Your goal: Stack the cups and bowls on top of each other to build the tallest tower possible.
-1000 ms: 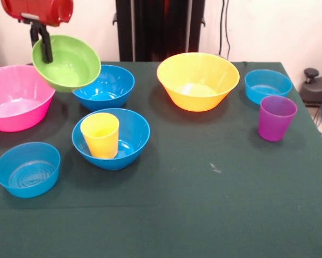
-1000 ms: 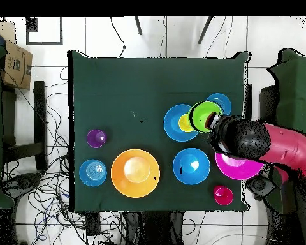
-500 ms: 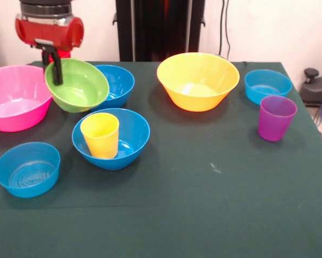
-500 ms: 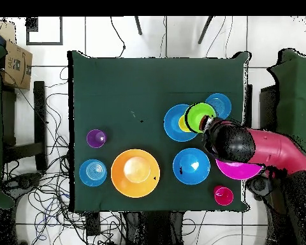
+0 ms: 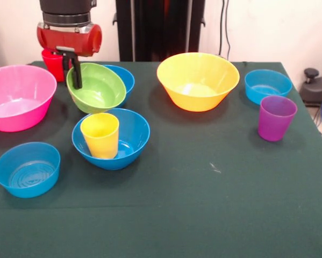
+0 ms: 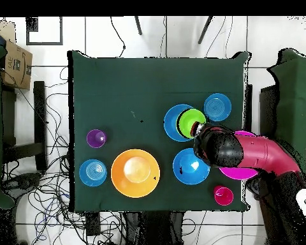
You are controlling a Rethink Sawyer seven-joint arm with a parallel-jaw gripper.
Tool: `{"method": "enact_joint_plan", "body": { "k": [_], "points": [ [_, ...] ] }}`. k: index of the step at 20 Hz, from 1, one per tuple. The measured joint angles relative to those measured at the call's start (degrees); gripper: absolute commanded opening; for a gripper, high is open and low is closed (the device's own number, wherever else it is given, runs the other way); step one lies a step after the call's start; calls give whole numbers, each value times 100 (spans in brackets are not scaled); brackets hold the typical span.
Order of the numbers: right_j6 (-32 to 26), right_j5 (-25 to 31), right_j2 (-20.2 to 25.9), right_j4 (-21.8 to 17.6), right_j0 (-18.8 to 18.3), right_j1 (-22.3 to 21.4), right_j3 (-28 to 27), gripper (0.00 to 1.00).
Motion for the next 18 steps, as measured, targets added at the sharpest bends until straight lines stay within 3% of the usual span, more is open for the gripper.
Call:
{"method": "enact_joint_plan", "body": {
  "k": [18],
  "points": [
    [0,-79,-52,0,38,184,32,0]
  ]
}}
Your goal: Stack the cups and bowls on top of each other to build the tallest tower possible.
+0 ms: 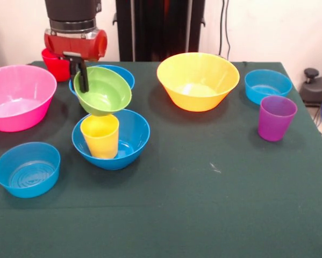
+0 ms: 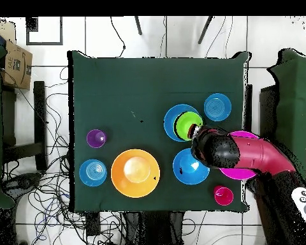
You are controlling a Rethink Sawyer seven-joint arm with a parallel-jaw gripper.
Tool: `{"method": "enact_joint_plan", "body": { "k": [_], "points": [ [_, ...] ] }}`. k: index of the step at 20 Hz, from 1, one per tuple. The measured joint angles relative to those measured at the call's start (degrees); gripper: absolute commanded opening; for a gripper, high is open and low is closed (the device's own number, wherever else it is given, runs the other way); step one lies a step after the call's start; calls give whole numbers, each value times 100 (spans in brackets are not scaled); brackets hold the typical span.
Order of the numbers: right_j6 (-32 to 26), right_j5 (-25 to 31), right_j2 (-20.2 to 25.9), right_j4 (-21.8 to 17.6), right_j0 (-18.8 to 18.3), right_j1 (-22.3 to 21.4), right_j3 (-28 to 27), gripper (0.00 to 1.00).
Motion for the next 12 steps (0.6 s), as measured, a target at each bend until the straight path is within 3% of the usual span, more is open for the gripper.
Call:
{"method": "enact_joint_plan", "body": {
  "k": [12],
  "points": [
    [0,-243,-68,1,225,444,-19,0]
  ]
}}
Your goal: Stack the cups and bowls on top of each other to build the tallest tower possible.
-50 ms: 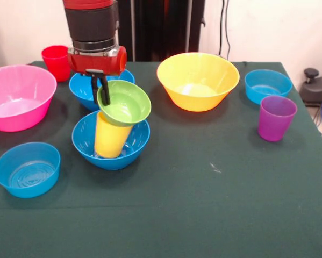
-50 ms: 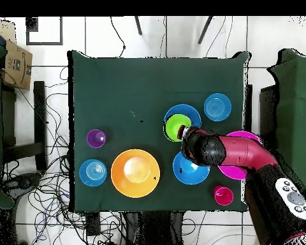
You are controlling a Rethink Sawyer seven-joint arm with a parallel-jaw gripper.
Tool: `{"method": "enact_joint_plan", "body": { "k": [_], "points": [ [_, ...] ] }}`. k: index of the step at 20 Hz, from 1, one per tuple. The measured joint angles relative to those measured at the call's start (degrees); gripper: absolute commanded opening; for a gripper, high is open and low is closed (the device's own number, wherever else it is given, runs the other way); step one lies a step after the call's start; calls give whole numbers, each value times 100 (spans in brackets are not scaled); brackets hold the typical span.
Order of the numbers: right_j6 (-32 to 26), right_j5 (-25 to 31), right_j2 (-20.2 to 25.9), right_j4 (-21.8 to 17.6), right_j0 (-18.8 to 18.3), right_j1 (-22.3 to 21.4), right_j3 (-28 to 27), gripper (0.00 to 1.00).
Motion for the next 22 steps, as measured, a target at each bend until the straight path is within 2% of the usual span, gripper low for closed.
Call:
{"method": "enact_joint_plan", "body": {
  "k": [22],
  "points": [
    [0,1,0,0,-166,-33,-31,0]
  ]
}}
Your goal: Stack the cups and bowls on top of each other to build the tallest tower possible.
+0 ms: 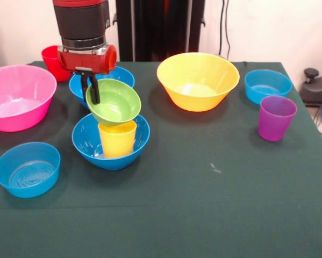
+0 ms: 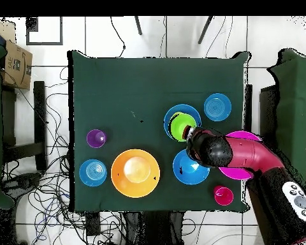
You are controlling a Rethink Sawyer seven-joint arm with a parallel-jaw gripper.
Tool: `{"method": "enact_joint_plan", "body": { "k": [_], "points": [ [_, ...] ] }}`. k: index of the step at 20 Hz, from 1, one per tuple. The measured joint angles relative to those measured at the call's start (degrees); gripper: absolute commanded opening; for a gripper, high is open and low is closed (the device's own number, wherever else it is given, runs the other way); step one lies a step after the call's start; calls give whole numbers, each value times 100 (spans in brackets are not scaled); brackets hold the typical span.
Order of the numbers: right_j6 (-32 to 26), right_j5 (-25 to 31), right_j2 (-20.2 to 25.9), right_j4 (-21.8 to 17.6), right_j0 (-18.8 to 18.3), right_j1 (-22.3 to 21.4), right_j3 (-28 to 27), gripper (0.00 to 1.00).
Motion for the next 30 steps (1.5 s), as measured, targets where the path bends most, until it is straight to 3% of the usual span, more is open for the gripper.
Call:
{"method": "enact_joint_plan", "body": {
  "k": [10,17,30],
  "points": [
    [0,-14,-73,0,229,35,-136,0],
    [0,-135,-281,1,619,35,-186,0],
    [0,-166,-401,1,756,55,-196,0]
  ]
}}
